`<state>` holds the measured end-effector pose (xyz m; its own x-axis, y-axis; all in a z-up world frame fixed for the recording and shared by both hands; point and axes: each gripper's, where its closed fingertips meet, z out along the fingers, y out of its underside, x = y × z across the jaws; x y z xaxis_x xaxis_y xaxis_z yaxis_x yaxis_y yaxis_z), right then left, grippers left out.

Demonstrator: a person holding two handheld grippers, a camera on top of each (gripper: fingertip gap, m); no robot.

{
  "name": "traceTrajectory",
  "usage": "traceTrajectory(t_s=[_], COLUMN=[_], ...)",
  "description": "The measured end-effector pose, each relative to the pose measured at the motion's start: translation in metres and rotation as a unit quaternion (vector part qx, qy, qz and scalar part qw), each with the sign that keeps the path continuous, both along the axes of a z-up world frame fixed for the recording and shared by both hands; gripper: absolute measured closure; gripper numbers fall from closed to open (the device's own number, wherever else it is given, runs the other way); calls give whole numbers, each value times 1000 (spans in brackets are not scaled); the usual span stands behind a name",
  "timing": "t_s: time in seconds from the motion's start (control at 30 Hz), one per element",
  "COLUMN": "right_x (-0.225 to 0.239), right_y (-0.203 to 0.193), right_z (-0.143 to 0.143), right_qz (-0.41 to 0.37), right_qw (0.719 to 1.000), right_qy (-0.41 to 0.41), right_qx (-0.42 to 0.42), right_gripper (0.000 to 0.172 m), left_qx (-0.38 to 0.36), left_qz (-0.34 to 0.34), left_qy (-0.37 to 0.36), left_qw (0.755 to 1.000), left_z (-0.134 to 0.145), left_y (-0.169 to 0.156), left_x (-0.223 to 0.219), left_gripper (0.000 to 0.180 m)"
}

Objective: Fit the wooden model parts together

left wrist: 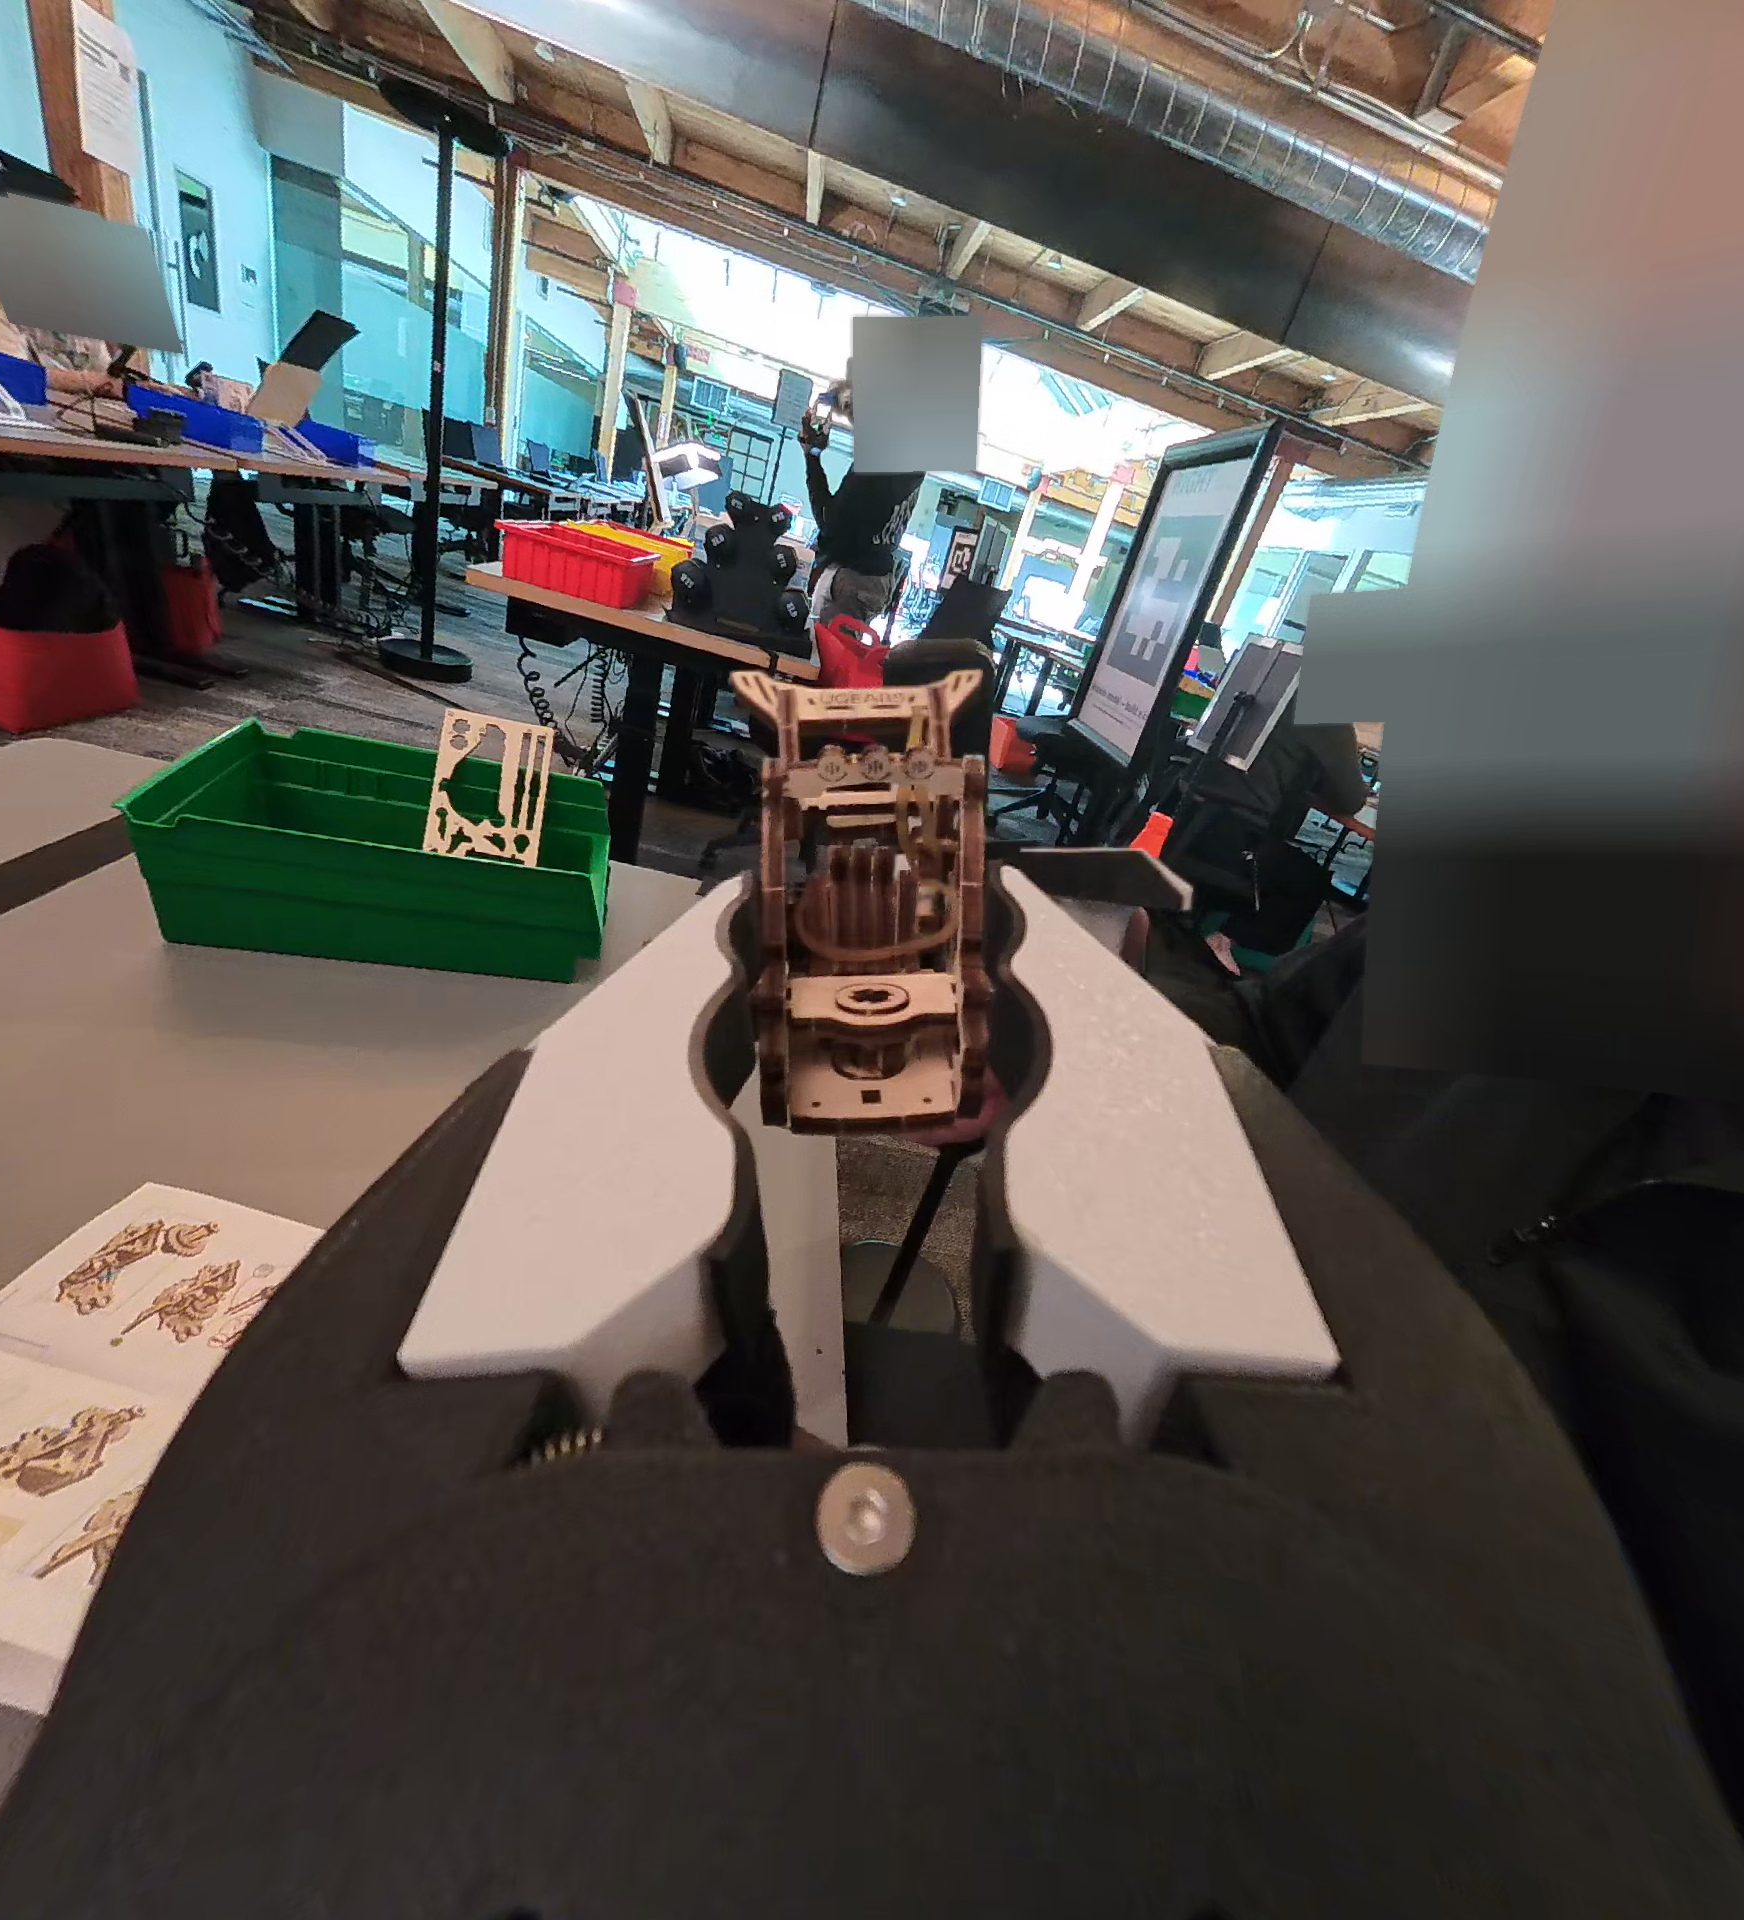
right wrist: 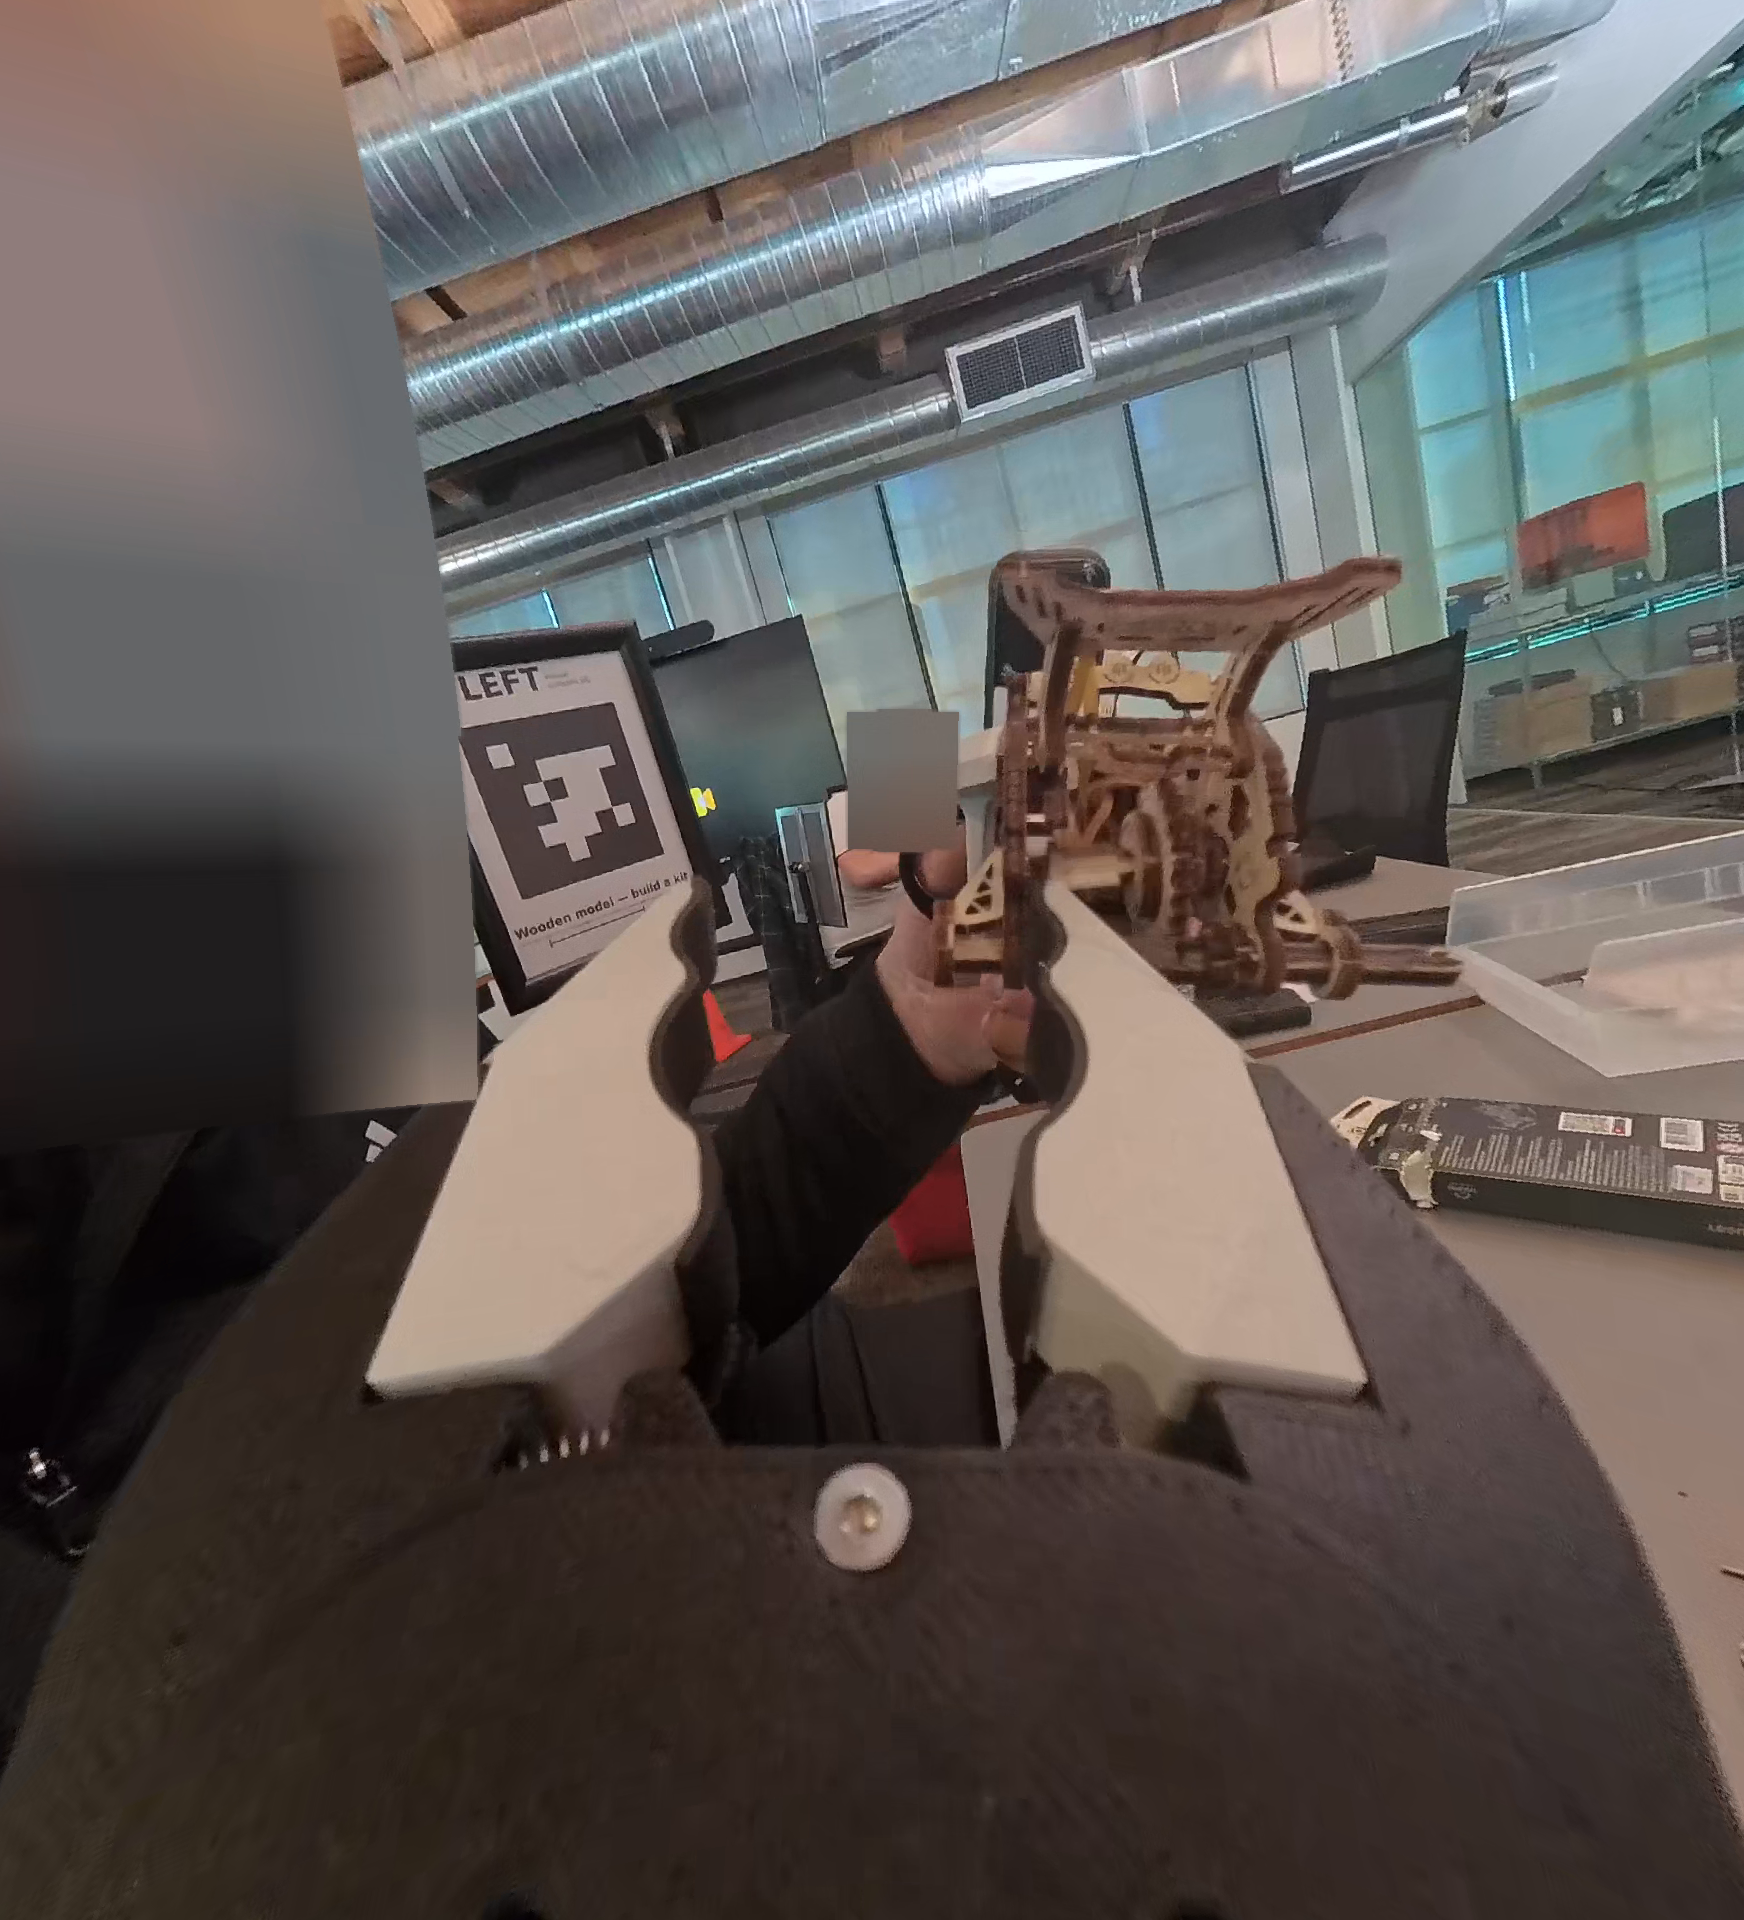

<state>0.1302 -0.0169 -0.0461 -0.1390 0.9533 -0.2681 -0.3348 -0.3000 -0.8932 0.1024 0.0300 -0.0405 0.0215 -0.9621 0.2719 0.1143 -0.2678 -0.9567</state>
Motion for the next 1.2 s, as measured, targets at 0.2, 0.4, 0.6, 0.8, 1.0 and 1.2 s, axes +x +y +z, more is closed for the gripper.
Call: traceTrajectory(t_s=[0.2, 0.4, 0.6, 0.8, 1.0, 1.2], right_x=[-8, -7, -1, 7, 8, -2], right_y=[4, 3, 1, -9, 2, 10], right_z=[-6, -5, 0, 13, 21, 13], right_qz=[-55, -44, -48, -89, -170, -174], right_qw=[996, 997, 997, 983, 958, 949], right_qy=[-53, -44, -36, -72, -126, -167], right_qx=[51, 40, 50, 145, 192, 203], right_gripper=[99, 97, 97, 110, 155, 159], left_qx=[-10, 1, 14, 87, 115, 133], left_qz=[2, 7, -20, -78, -97, -107], left_qy=[0, 8, -21, -76, -99, -90], left_qw=[1000, 1000, 999, 990, 984, 981], left_z=[-1, -2, 6, 15, 17, 16], left_y=[1, 1, -7, -29, -36, -40], left_x=[2, 5, 2, -9, -14, -9], left_gripper=[141, 141, 141, 142, 142, 141])
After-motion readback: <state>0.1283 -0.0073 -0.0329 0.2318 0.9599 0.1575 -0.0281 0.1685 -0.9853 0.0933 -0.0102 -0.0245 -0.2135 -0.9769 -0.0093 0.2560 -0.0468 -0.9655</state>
